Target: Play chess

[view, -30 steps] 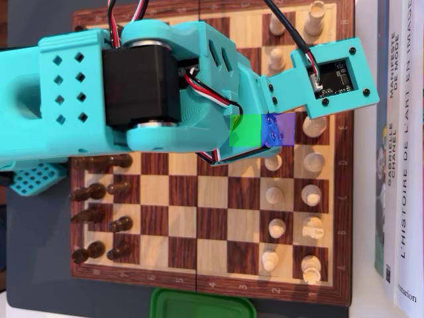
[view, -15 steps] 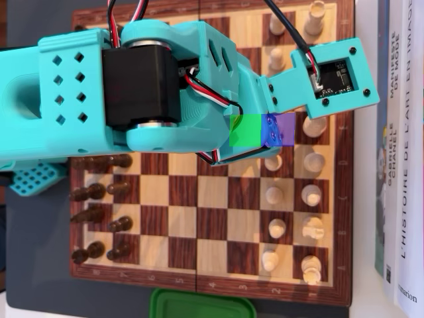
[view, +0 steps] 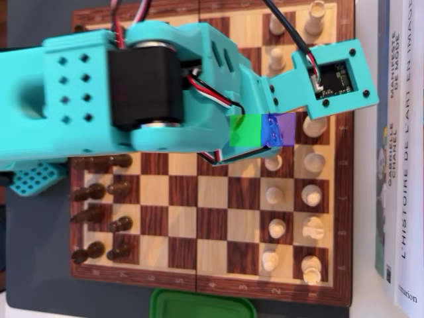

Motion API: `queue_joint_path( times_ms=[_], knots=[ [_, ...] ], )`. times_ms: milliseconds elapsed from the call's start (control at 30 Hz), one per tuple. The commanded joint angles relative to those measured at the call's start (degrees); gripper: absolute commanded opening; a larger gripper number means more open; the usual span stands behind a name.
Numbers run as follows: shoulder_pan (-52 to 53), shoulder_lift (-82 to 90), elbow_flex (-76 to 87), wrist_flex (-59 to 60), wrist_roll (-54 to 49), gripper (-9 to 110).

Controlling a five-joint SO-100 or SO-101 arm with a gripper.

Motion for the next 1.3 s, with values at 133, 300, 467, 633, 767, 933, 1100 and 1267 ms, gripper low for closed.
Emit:
queue_joint_path(
  times_ms=[133,300,467,633,767,933,1100,1267],
  knots=[
    [0.62,-1.05,-6.24,0.09,-0.18,13],
    [0.7,-1.05,-6.06,0.09,-0.18,13],
    [0.62,-1.05,-5.71,0.18,-0.18,13],
    [0.53,-1.05,-5.54,0.18,-0.18,13],
    [0.62,-1.05,-5.54,0.18,-0.26,13],
    [0.53,-1.05,-5.63,1.58,-0.26,13],
    [0.44,-1.05,-6.15,1.32,-0.26,13],
    [0.44,-1.05,-6.15,1.32,-0.26,13]
  ],
)
